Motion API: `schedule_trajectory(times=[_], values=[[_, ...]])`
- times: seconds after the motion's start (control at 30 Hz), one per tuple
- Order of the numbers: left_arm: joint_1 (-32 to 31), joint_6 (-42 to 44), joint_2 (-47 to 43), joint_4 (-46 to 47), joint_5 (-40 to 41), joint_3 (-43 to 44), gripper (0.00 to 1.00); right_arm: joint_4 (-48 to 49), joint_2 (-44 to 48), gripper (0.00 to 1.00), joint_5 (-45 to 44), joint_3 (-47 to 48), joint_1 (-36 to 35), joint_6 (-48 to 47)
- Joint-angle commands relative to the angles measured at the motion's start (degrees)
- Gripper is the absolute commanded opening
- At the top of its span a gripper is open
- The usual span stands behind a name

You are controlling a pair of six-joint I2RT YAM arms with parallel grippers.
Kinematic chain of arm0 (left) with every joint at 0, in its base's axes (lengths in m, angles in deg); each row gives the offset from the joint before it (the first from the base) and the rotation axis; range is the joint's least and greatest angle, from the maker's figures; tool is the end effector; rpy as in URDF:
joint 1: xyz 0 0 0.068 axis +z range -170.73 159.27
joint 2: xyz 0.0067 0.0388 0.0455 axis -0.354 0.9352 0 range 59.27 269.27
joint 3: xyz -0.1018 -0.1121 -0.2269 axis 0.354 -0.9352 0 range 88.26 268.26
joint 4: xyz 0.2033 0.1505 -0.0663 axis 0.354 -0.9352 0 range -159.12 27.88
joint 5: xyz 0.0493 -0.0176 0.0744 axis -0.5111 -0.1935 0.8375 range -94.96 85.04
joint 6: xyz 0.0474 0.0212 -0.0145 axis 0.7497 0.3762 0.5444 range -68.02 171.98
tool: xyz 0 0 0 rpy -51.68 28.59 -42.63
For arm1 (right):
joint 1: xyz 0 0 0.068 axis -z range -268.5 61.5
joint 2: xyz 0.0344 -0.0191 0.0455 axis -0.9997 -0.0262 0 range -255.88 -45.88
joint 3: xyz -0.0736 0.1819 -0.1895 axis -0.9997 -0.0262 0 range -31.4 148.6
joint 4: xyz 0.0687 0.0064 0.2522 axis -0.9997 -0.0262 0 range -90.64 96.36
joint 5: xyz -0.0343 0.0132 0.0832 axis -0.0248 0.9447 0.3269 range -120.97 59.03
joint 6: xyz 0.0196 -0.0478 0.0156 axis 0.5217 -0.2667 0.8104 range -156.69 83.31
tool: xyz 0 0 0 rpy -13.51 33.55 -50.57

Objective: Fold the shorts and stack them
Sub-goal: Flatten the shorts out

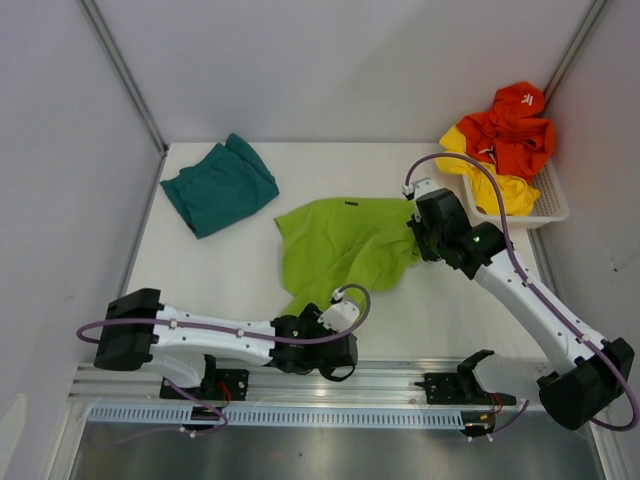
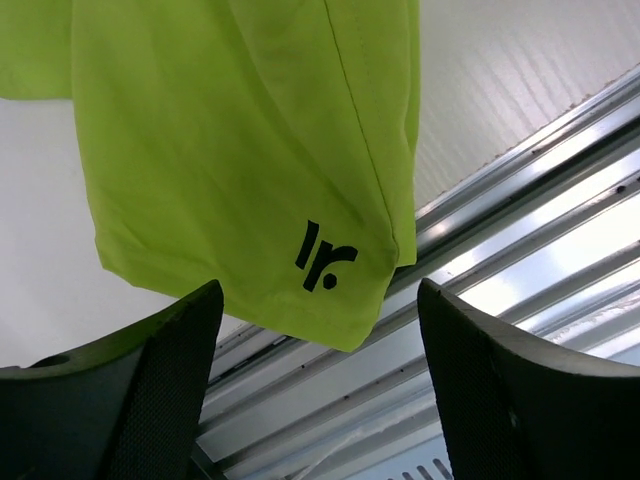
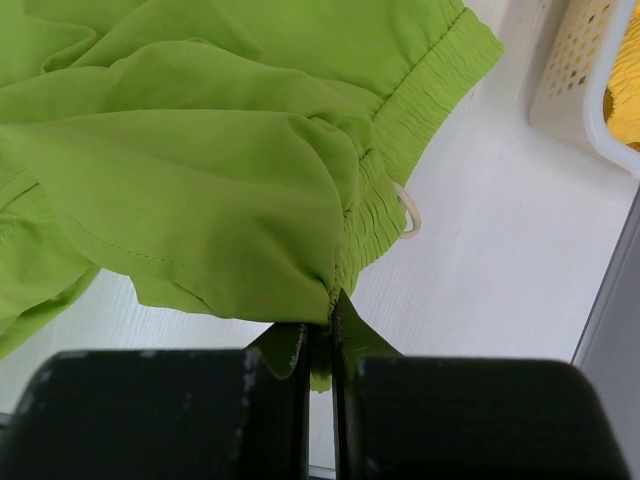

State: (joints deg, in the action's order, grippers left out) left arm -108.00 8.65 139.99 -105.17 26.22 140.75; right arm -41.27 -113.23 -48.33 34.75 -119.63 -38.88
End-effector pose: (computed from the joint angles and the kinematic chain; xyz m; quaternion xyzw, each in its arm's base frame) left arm 0.0305 -0.2541 0.2119 0.3150 0.8977 -0.0315 0.3064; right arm 0.2072 0.1127 0.3307 -0.2145 0.9018 -0.0500 0.3718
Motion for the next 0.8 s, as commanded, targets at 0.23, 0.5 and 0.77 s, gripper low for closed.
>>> schedule_trajectory(times=[0.23, 0.5, 0.77], values=[[-0.45, -2.28, 2.33, 7.44, -3.58, -5.54, 0.65, 2.46, 1.43, 0.00, 0.58, 1.26, 0.90, -0.97], [-0.63, -3.43, 6.28, 8.23, -5.59, -6.96, 0.38, 2.90, 1.26, 0.00, 1.02, 1.44, 1.69, -0.79], [1.30, -1.50, 2.52, -1.30, 3.17, 0.74, 0.00, 3.51, 0.82, 0.00, 1.98, 5.11, 2.66, -1.32]])
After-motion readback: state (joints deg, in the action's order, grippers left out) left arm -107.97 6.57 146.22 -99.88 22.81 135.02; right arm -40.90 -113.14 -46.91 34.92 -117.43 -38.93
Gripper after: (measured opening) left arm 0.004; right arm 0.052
